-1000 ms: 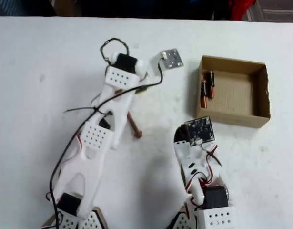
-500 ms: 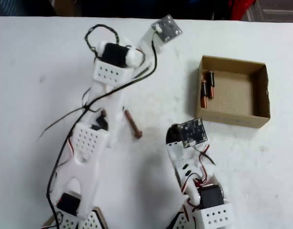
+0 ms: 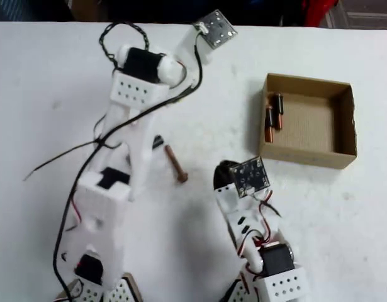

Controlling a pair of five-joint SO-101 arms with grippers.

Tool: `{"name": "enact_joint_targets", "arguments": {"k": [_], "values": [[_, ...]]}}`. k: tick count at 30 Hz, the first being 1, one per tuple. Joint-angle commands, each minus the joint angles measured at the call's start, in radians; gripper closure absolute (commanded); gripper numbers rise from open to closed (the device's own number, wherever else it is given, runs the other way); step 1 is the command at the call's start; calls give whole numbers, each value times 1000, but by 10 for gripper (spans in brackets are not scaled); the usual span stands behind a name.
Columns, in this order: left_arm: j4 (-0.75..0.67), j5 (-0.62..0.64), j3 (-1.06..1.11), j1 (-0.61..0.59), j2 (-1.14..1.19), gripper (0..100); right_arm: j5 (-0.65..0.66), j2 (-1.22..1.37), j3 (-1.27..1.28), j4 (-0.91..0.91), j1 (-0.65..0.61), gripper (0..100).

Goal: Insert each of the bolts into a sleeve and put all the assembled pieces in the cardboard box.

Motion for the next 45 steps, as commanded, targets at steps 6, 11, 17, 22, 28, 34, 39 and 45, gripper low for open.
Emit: {"name": "enact_joint_targets", "arguments": {"k": [6, 11, 17, 22, 28, 34, 39, 45], "values": [[-2, 11, 279, -2, -383, 979, -8, -12, 8, -28, -70, 981], [-3, 11, 433, -2, -550, 979, -8, -12, 8, -30, -128, 981], [-14, 11, 628, -2, -740, 979, -8, -12, 8, -68, -173, 981], [-58, 11, 779, -4, -895, 978, -8, -12, 8, -116, -179, 981], [-164, 201, 984, -4, -1081, 978, -8, -12, 8, -174, -179, 981], [-342, 275, 1226, -4, -1231, 977, -147, -12, 8, -208, -179, 981], [-471, 276, 1410, -4, -1380, 977, -164, -12, 8, -259, -179, 981], [-605, 284, 1637, -2, -1593, 977, -164, -12, 8, -372, -225, 981]]}}
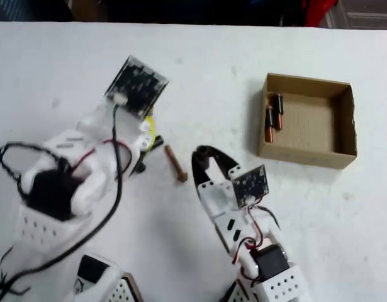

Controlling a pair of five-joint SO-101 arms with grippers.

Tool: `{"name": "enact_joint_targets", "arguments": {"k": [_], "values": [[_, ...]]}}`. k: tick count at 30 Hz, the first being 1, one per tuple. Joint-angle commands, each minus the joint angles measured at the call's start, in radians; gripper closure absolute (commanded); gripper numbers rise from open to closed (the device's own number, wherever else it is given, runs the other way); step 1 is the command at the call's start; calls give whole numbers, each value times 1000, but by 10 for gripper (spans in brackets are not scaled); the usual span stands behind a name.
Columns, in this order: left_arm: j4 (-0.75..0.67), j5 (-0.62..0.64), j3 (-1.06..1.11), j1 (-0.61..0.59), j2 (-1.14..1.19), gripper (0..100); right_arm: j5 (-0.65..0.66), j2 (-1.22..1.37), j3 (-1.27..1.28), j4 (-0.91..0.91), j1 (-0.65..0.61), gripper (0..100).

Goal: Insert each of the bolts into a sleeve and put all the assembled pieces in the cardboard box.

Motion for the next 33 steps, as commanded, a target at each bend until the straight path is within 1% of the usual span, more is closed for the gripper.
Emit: {"name": "enact_joint_targets", "arguments": {"k": [1, 5, 8, 12, 14, 17, 19, 21, 24, 27, 33], "values": [[-140, 15, 135, -1, -182, 977, -6, -12, 8, -61, -64, 981], [-259, 17, 275, 18, -308, 977, -5, -12, 8, -96, -139, 981], [-341, 17, 361, 51, -389, 977, -5, -12, 8, -105, -143, 981], [-471, 20, 423, 77, -458, 977, -5, -12, 8, -105, -150, 981], [-512, 63, 434, 76, -463, 978, -5, -12, 8, -105, -150, 981], [-523, 256, 437, 70, -461, 978, -5, -12, 8, -104, -150, 981], [-528, 339, 434, 71, -461, 978, -5, -12, 8, -102, -150, 981], [-552, 364, 437, 74, -461, 977, -5, -12, 8, -99, -150, 981], [-569, 365, 439, 74, -461, 977, -5, -12, 8, -104, -150, 981], [-554, 365, 440, 82, -463, 977, -6, -12, 8, -104, -150, 981], [-522, 359, 440, 143, -469, 977, -5, -12, 8, -104, -150, 981]]}}
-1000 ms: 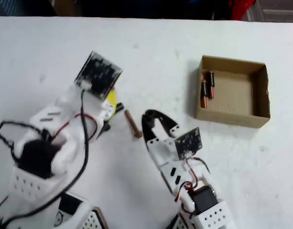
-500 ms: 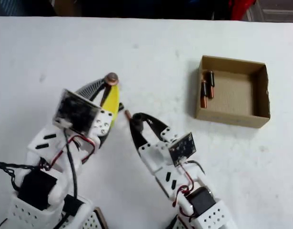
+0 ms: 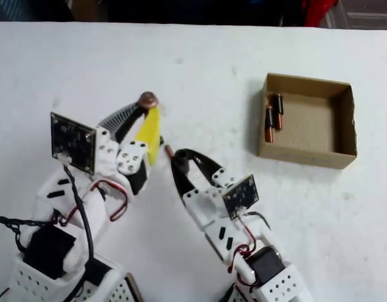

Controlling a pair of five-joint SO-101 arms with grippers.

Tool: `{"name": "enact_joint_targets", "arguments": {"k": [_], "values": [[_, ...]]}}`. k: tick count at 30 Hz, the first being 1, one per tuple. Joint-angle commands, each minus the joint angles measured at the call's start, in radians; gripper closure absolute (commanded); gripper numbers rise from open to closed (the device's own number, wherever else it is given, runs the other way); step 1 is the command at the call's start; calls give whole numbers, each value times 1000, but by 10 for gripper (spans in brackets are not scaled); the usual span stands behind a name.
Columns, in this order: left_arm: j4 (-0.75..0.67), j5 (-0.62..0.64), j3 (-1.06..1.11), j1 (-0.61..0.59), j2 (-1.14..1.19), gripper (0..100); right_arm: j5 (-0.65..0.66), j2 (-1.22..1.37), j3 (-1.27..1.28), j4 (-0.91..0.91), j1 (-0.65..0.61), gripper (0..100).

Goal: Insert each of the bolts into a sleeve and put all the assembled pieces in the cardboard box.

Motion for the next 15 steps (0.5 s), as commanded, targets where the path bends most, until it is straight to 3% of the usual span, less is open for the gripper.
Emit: {"name": "enact_joint_targets", "arguments": {"k": [1, 9, 15], "values": [[-9, 6, -3, 53, -21, 977, -5, -12, 8, -24, -7, 981], [-107, 11, 38, 54, -21, 977, -5, -10, 8, -18, -7, 981], [-334, 12, 199, 50, -22, 977, -5, -7, 8, 12, -5, 981]]}}
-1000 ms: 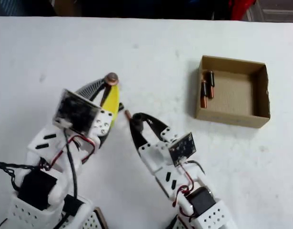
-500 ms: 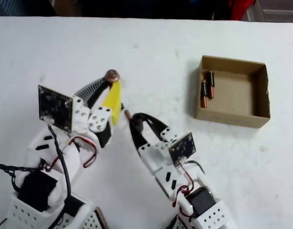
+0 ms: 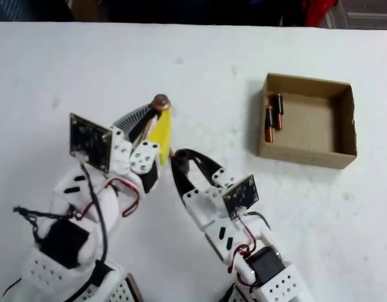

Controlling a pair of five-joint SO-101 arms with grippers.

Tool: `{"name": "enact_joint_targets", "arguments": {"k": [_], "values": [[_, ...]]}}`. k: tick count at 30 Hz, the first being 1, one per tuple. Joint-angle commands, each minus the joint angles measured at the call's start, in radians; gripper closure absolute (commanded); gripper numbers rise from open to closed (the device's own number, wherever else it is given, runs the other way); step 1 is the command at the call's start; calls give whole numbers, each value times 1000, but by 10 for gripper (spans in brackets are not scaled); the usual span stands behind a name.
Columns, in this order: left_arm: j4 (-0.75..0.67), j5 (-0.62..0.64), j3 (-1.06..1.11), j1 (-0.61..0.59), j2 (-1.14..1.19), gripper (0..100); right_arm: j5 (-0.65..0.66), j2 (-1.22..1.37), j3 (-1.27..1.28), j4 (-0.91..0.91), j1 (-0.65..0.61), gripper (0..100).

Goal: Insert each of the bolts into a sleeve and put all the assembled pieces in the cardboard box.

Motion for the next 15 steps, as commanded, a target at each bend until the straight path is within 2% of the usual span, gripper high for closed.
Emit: {"name": "enact_joint_targets", "arguments": {"k": [1, 4, 6, 9, 15], "values": [[-212, 12, 71, 12, -22, 977, -5, -10, 8, 21, -7, 981], [-301, 21, 114, 16, -22, 977, -5, -10, 8, 24, -4, 981], [-321, 91, 133, 13, -22, 977, -5, -10, 8, 18, -4, 981], [-319, 178, 143, 12, -22, 977, -5, -12, 8, 15, -5, 981], [-247, 204, 141, 19, -22, 977, -5, -12, 8, -19, -1, 981]]}}
